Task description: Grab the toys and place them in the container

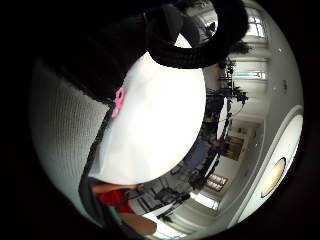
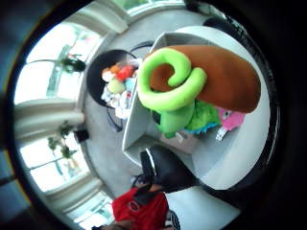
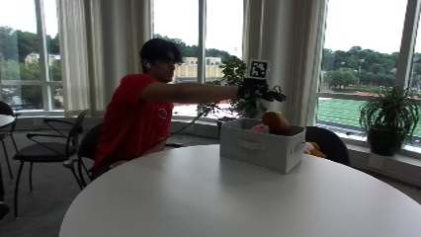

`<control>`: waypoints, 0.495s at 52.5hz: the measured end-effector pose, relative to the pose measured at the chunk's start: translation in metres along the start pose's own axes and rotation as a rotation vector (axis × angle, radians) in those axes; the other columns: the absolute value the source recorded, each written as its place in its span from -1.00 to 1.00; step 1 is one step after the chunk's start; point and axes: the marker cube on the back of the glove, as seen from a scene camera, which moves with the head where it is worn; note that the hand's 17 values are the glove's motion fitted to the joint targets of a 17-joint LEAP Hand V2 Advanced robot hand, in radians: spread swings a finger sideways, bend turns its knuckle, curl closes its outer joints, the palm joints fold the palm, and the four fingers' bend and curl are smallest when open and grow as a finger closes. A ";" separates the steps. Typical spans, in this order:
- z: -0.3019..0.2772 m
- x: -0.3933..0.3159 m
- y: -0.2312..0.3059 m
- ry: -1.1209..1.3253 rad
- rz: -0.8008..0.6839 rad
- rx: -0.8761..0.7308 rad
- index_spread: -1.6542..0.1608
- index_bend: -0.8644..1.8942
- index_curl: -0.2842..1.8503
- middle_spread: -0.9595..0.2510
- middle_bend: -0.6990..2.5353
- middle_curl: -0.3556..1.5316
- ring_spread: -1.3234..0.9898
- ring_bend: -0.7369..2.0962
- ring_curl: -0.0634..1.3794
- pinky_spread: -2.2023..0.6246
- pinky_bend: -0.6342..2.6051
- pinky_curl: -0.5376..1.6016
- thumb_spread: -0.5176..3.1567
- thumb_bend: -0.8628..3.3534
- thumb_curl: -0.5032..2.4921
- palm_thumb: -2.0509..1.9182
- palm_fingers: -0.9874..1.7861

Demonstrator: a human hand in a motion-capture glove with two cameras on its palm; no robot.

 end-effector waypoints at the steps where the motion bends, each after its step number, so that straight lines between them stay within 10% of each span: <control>1: -0.001 -0.001 0.002 -0.027 -0.021 0.005 0.49 -0.32 -0.39 0.39 -0.48 -0.06 0.06 -0.10 -0.61 0.56 0.08 -0.04 -0.18 -0.62 -0.28 0.05 -0.50; 26: 0.042 0.100 0.106 0.017 -0.248 0.056 0.46 -0.27 -0.48 0.40 -0.46 -0.18 0.08 -0.16 -0.61 0.63 -0.04 -0.14 -0.19 -0.62 -0.41 0.00 -0.35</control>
